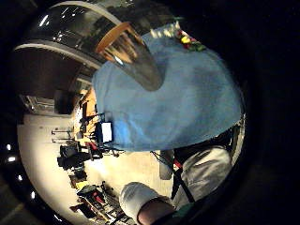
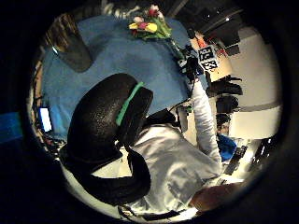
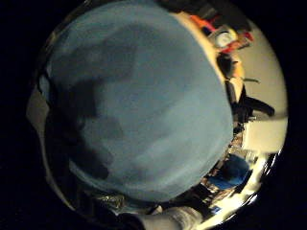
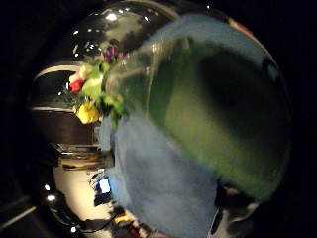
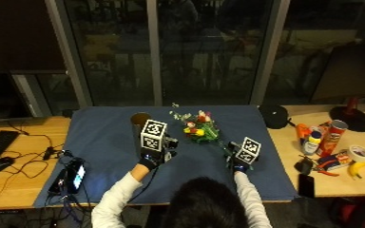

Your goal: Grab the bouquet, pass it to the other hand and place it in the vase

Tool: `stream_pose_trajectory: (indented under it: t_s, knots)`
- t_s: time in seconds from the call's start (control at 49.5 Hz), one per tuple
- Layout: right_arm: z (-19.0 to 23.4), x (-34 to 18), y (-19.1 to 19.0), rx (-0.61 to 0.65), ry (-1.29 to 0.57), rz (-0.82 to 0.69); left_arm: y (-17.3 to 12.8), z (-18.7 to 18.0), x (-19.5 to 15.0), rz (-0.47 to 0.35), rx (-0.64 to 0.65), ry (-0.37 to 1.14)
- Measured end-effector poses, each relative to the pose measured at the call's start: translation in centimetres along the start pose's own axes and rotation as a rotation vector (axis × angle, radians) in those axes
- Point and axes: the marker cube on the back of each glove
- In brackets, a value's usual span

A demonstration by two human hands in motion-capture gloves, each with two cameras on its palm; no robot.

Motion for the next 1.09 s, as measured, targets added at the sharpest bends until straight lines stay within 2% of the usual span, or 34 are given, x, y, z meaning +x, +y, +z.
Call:
stream_pose_trajectory:
  t_s: [0.04,0.101,0.222,0.364,0.404,0.505,0.586,0.627,0.707,0.788,0.889,0.99,1.092]
  knots:
    - [-0.4,-0.5,-0.4,0.016,-0.104,-0.031,-0.1,0.2,-0.1,0.000,-0.010,0.013]
    - [-0.5,-0.9,-0.4,-0.027,-0.247,-0.030,-0.1,0.3,-0.1,0.002,-0.028,0.034]
    - [-3.2,-1.6,2.1,-0.140,-0.398,0.151,-0.4,-0.4,-0.2,-0.014,0.011,0.097]
    - [-7.2,-4.8,2.2,-0.076,-0.723,0.054,-1.7,-1.7,-0.3,-0.023,0.132,0.216]
    - [-7.4,-5.6,1.8,-0.067,-0.811,0.033,-2.3,-2.1,-0.2,-0.020,0.160,0.285]
    - [-7.0,-7.5,0.3,-0.024,-0.961,-0.013,-4.0,-3.4,0.6,-0.013,0.206,0.575]
    - [-9.0,-10.7,1.0,0.028,-1.075,-0.079,-6.3,-4.4,1.9,-0.027,0.244,0.800]
    - [-9.5,-11.9,1.0,0.063,-1.116,-0.140,-7.4,-4.8,2.7,-0.034,0.258,0.847]
    - [-9.8,-14.2,1.5,0.020,-1.209,-0.233,-8.9,-5.2,4.6,-0.021,0.259,0.888]
    - [-9.9,-16.4,2.1,-0.048,-1.267,-0.208,-10.1,-5.7,6.9,0.002,0.269,0.960]
    - [-9.6,-18.7,3.0,-0.062,-1.290,-0.232,-10.9,-6.8,9.5,0.034,0.295,1.037]
    - [-8.9,-20.1,3.9,-0.080,-1.297,-0.246,-11.3,-7.3,11.0,0.069,0.313,1.085]
    - [-8.5,-21.0,4.9,-0.097,-1.306,-0.245,-11.6,-7.6,11.7,0.060,0.347,1.161]
